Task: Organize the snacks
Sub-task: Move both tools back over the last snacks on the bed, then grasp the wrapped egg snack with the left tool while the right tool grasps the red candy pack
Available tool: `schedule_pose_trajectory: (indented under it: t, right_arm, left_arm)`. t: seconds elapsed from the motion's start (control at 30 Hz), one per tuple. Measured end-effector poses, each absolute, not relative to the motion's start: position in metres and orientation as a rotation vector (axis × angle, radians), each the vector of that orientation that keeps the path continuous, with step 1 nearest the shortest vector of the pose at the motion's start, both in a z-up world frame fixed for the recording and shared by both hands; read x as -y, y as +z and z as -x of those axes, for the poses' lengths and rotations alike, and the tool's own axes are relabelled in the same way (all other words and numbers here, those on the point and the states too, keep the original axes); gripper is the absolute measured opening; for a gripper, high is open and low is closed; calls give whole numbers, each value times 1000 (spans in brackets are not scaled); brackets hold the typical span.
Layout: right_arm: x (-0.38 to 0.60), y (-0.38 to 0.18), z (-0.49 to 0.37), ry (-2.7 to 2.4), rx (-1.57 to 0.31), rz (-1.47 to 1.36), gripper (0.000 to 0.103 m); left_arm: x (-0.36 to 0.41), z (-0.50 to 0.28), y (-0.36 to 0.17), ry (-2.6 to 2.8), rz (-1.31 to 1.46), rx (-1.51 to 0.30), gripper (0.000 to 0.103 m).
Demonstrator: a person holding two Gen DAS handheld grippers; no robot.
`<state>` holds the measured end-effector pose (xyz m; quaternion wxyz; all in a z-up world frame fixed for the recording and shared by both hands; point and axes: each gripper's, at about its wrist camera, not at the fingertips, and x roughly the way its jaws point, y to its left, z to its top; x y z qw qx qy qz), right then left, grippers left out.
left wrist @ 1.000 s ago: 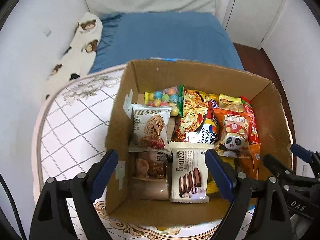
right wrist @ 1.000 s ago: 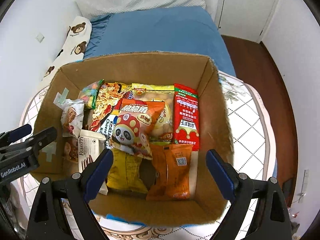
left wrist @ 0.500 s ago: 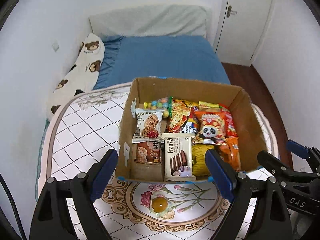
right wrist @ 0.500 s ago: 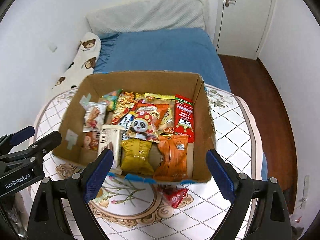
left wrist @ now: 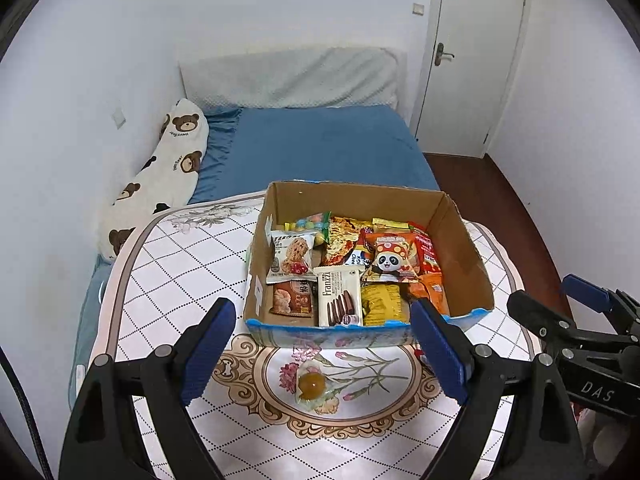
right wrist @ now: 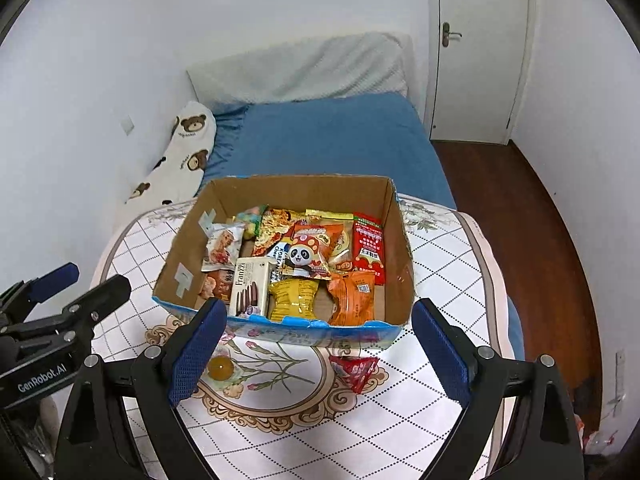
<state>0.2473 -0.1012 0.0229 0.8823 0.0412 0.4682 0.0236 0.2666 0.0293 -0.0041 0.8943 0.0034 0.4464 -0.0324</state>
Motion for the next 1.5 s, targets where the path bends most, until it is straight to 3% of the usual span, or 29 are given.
schedule_pose_trajectory:
  t: [0.23,0.67,0.83,0.93,0.97,1.03,1.1,1.5]
  right_arm:
    - [123,-10,-242,49,-1032,-180,96]
    - [161,-205,-277,71,-1359,-285,94]
    - [152,-238,-288,83,-1391,-263,73]
    - [148,-240,-290,83,-1376,-249,65]
    - [146,-240,-290,87,-1373,-242,62]
    - [143,-241,-290,87,-1372,-223,59]
    - [140,-241,-289,87,-1375,-202,57]
    - [110,-240,-214,210,-1483,-204,55]
  left_arm:
    - [-40,-266,-30,22,34,-972,90]
    - [-87,-273,-182,239,94,-1347,89]
    - [-67,-290,-224,151,61,-1454,89]
    - [-51,-304,-248,85,9,-1504,89]
    - [-47,-307,-254,71,-1,-1510,88]
    - [-42,-310,-259,43,0,-1504,60]
    - [-38,-309,-263,19,-2,-1511,42]
    - [-44,-218,-270,-66,-15,-1614,42]
